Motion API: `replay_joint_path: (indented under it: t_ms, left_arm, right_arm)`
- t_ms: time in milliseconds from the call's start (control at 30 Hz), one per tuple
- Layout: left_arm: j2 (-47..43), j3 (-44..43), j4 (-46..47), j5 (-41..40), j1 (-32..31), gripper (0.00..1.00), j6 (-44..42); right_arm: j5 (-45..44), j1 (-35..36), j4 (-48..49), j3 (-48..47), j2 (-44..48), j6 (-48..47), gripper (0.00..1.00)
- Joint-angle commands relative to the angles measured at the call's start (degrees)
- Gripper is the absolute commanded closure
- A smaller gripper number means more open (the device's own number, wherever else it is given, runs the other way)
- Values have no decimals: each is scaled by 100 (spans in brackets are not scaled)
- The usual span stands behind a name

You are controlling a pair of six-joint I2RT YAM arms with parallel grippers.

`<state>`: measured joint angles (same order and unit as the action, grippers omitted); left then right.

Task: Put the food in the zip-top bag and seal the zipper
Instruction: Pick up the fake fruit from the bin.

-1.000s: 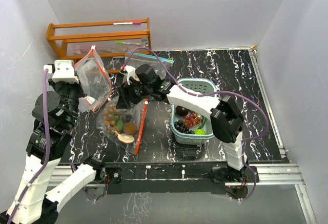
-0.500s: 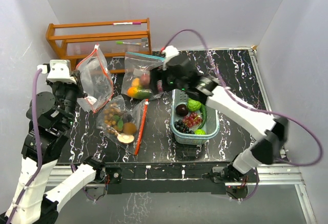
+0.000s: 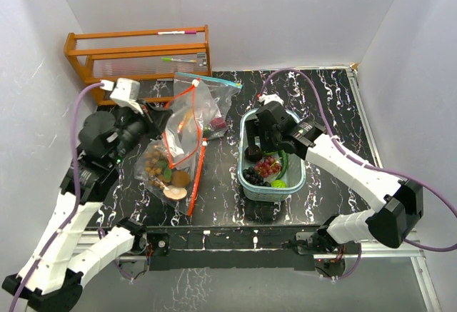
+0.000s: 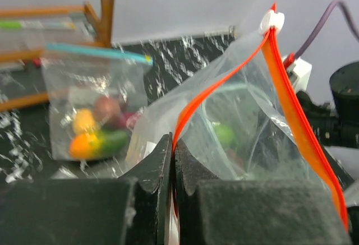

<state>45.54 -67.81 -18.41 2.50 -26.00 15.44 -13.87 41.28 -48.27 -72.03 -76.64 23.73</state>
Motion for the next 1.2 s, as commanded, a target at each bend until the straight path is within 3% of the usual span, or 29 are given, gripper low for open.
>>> replay_joint_path:
  t_ms: [0,133,400,800,967,1067,1167]
  left_arm:
    - [108,459,368,730,22,100,650]
    - [201,616,514,897,17,100,736]
    - [207,679,511,871,16,100,702]
    - [255,743,533,892,7,100,699]
    - [273,706,451,876,-3,100,675]
    - [278,684,411,820,-2,100,647]
    - [287,679,370,772,-2,100,610]
  right_arm:
    - [-397,-304,104,205,47,309,12]
    - [-95,-662,491,447,-119,181,5]
    - [331,-940,1109,727,-799,5,3]
    - [-416,-965,2233,1338,-1225,643,7]
    - [-594,-973,2263,1489,-1573,828,8]
    - [-533,-975,2413,1567,-1631,835,15]
    - [-469,-977,2423,1558,-1569,827,41]
